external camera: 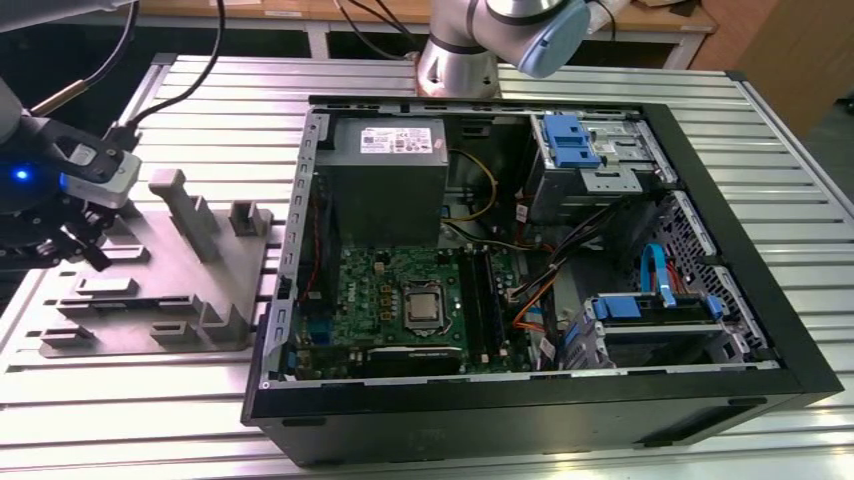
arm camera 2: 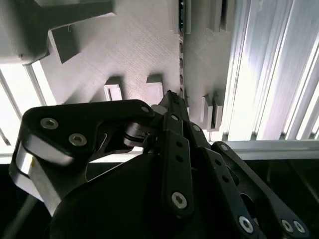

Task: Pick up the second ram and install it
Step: 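Pick up the second ram and move it above second insertion slot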

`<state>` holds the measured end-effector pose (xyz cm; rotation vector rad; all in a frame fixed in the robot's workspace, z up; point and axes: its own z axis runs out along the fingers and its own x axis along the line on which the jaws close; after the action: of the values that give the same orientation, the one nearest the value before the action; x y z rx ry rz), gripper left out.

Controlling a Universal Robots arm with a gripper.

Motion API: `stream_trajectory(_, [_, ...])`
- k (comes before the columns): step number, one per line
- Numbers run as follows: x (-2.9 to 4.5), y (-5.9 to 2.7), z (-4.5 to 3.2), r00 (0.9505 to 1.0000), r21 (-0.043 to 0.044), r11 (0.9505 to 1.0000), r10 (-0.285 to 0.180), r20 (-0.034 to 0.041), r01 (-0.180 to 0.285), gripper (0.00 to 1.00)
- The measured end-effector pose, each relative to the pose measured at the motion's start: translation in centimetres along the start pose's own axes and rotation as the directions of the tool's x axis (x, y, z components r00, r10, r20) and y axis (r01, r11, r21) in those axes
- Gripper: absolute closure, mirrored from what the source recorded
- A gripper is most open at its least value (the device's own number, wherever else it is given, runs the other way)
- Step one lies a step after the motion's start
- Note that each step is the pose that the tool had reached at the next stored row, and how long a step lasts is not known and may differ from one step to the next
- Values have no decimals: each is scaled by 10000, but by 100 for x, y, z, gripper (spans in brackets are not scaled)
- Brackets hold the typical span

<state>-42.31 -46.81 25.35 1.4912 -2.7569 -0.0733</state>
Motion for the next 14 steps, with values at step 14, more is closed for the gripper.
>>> stream_trajectory(14, [1, -3, 59, 9676, -57, 9677, -2521, -107, 2520, 90])
